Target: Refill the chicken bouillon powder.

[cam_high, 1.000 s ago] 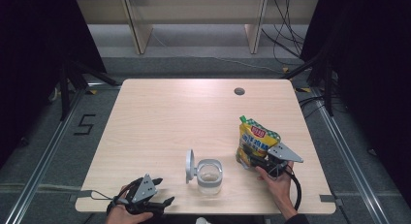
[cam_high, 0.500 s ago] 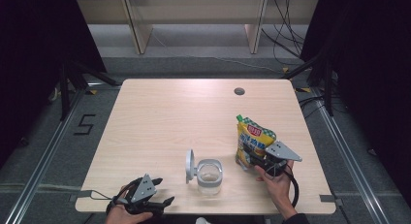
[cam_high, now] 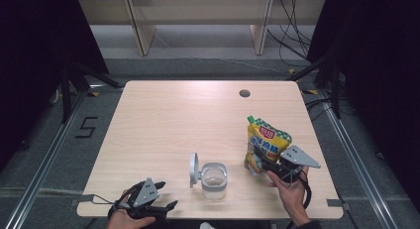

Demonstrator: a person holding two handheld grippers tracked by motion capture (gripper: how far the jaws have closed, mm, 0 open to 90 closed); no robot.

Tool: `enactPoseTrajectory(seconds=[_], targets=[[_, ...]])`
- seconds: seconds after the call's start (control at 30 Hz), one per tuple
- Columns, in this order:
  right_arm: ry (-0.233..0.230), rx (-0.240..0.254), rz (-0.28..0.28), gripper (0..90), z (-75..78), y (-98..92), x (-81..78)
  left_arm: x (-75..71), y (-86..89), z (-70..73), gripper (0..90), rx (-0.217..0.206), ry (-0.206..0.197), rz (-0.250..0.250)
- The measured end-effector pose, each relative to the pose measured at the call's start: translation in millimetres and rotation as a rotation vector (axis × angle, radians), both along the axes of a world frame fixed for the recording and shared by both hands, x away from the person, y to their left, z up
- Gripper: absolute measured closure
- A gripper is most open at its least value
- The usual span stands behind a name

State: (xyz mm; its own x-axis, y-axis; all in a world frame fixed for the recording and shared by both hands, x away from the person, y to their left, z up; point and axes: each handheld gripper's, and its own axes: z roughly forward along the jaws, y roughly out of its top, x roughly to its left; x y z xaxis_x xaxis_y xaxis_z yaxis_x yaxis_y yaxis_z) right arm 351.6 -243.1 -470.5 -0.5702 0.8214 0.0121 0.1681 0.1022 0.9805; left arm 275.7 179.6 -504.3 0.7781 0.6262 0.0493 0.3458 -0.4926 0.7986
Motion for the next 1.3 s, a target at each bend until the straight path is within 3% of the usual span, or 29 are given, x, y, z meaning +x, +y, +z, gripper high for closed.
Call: enactPoseTrajectory(seconds=[0.03,0.1,0.13,0.2,0.3,0.43,0.47,0.5,0.53,0.57,0.7,0.77,0.9,0.93,0.97,1.07,1.17,1.3], targets=[[0.003,-0.016,0.027,54.7,3.2,-0.1,-2.2,0.0,1.1,1.0,26.8,0.014,-0.001,-0.002],[-0.008,-0.029,0.026,54.8,8.9,2.1,-8.6,0.0,0.6,1.0,26.8,-0.002,0.001,-0.004],[-0.019,-0.025,0.038,54.8,10.6,4.4,-10.5,0.6,1.5,1.6,26.8,0.014,-0.004,-0.01],[-0.021,-0.054,0.045,54.8,15.0,8.9,-15.8,-0.1,1.1,1.4,26.8,0.005,0.001,-0.002],[-0.075,-0.129,0.06,54.8,18.0,14.0,-19.8,-0.3,1.2,1.6,26.8,-0.004,0.001,0.002],[-0.09,-0.17,0.089,54.8,21.1,21.5,-27.4,0.1,1.4,0.5,26.8,-0.015,-0.007,0.004],[-0.116,-0.207,0.087,54.8,22.8,22.5,-28.7,0.0,1.5,0.8,26.8,-0.012,-0.006,0.005],[-0.127,-0.207,0.087,54.8,23.5,24.9,-31.3,-0.2,1.7,1.5,26.8,-0.004,-0.003,0.006],[-0.119,-0.243,0.087,54.8,25.3,24.5,-34.0,0.2,1.4,0.5,26.8,-0.014,-0.009,0.004],[-0.12,-0.246,0.088,54.8,25.5,25.9,-35.7,-0.2,2.0,2.1,26.8,0.008,-0.003,0.0],[-0.154,-0.319,0.103,54.8,30.6,28.2,-44.2,-0.4,1.6,1.7,26.8,0.004,-0.003,0.003],[-0.18,-0.38,0.12,54.8,34.5,29.9,-49.4,0.2,2.1,1.9,26.8,0.017,-0.008,0.004],[-0.208,-0.461,0.148,54.8,39.3,34.4,-57.9,-0.4,0.8,1.1,26.8,-0.001,-0.003,0.001],[-0.201,-0.474,0.151,54.8,39.1,36.4,-60.3,-0.7,0.0,0.8,26.7,-0.012,0.002,0.003],[-0.209,-0.483,0.158,54.8,39.5,37.3,-60.9,0.2,1.4,1.6,26.7,0.018,-0.002,-0.004],[-0.207,-0.485,0.163,54.9,40.0,39.0,-62.8,-0.6,0.5,1.6,26.7,-0.005,0.009,-0.005],[-0.214,-0.521,0.156,54.9,41.9,39.2,-65.3,0.3,1.9,1.9,26.6,0.014,-0.004,-0.002],[-0.229,-0.561,0.154,54.9,43.4,38.9,-67.6,-0.2,1.0,1.6,26.5,-0.003,-0.003,0.004]])
